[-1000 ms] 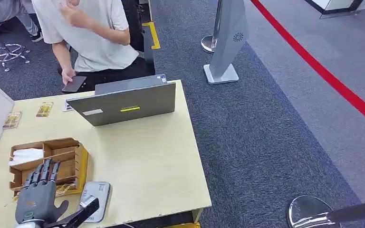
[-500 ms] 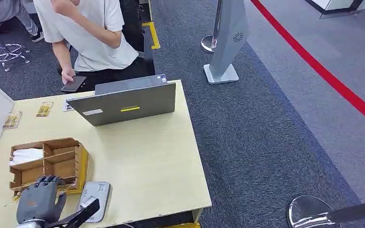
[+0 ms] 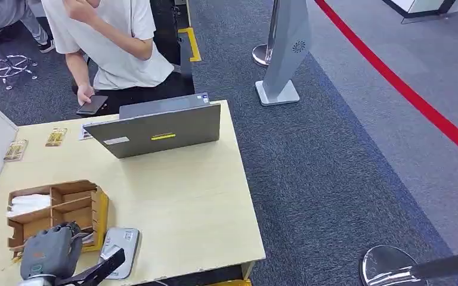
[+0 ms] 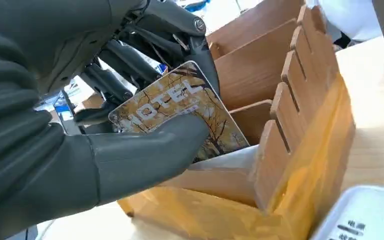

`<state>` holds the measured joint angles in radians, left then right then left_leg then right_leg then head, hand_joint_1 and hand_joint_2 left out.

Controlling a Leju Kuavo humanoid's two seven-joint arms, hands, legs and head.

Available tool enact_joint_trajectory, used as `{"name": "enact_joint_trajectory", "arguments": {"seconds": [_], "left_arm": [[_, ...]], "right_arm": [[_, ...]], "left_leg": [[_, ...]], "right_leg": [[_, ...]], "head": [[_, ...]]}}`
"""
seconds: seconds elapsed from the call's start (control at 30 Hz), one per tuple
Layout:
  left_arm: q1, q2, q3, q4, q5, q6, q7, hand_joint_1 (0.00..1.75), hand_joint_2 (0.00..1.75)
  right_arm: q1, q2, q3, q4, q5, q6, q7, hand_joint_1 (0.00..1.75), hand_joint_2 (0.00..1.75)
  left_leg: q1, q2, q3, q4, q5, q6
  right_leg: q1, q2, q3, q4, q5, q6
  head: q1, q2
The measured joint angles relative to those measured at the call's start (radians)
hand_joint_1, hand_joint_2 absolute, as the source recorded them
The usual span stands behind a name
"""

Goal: Pass the card to the sensor for recognition and then transmit it.

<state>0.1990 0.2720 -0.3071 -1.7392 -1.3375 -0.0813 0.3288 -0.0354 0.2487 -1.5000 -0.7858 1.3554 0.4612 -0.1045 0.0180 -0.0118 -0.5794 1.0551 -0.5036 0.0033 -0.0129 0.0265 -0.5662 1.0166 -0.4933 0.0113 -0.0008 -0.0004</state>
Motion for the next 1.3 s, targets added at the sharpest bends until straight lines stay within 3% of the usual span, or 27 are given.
{"name": "enact_joint_trajectory", "arguments": {"seconds": [0.23,0.37,0.53,0.63,0.77,0.9,1.07,1.27,1.3], "left_arm": [[-0.029,0.016,0.013,-0.113,0.01,-0.042,-0.05,1.75,1.75],[-0.083,0.056,0.011,-0.226,0.036,-0.093,-0.075,1.75,1.75],[-0.237,0.14,-0.011,-0.391,0.131,-0.183,-0.079,1.75,1.75],[-0.374,0.156,-0.019,-0.429,0.174,-0.245,-0.048,1.75,1.75],[-0.506,0.153,-0.027,-0.429,0.174,-0.272,-0.024,1.75,1.75],[-0.609,0.14,-0.037,-0.4,0.089,-0.255,0.012,1.75,1.75],[-0.766,0.098,-0.064,-0.171,-0.117,-0.159,-0.02,1.75,1.75],[-0.825,0.047,-0.087,0.003,-0.156,-0.123,-0.031,1.75,1.75],[-0.827,0.042,-0.089,0.015,-0.158,-0.123,-0.034,0.0,1.75]], "right_arm": [[0.001,0.0,0.0,-0.006,-0.005,0.001,0.0,0.0,1.75],[0.001,0.002,0.0,-0.013,-0.025,0.0,0.005,0.0,1.75],[0.003,0.006,0.0,-0.028,-0.038,0.011,0.018,0.0,1.75],[0.002,0.006,0.0,-0.028,-0.025,0.007,0.017,0.0,1.75],[0.002,0.006,0.0,-0.019,-0.011,-0.008,0.011,0.0,1.75],[0.002,-0.004,0.002,0.012,0.019,-0.04,0.0,0.0,1.75],[-0.016,-0.066,0.019,0.176,0.043,-0.168,-0.005,0.0,1.75],[-0.03,-0.115,0.019,0.326,0.016,-0.206,0.006,0.0,1.75],[-0.031,-0.118,0.019,0.342,0.016,-0.213,0.013,0.0,1.75]], "left_leg": [[0.0,0.0,0.0,0.0,0.0,0.0],[0.0,0.0,0.0,0.0,0.001,0.0],[0.0,-0.001,0.0,0.0,0.002,0.0],[0.0,-0.001,-0.001,0.0,0.003,0.0],[0.0,0.0,0.0,0.0,0.004,0.0],[0.0,-0.001,-0.001,0.0,0.005,0.0],[0.0,-0.001,-0.001,0.001,0.006,0.001],[0.0,-0.001,-0.001,0.001,0.007,0.001],[0.0,-0.001,-0.001,0.001,0.007,0.001]], "right_leg": [[0.0,0.0,0.0,0.0,0.0,0.0],[0.0,0.0,-0.001,0.0,0.001,0.0],[0.0,-0.001,-0.001,0.0,0.002,0.0],[0.0,-0.001,-0.001,0.0,0.003,-0.001],[0.0,0.0,-0.001,0.0,0.005,-0.001],[0.0,0.0,-0.002,0.0,0.005,-0.001],[0.0,0.0,-0.002,0.0,0.007,0.0],[0.0,0.0,-0.002,0.0,0.007,0.0],[0.0,0.0,-0.002,0.0,0.007,0.0]], "head": [[0.0,0.0],[0.0,0.0],[0.0,0.0],[0.0,0.0],[0.0,0.0],[0.0,0.0],[-0.001,0.0],[0.0,0.0],[-0.001,0.0]]}}
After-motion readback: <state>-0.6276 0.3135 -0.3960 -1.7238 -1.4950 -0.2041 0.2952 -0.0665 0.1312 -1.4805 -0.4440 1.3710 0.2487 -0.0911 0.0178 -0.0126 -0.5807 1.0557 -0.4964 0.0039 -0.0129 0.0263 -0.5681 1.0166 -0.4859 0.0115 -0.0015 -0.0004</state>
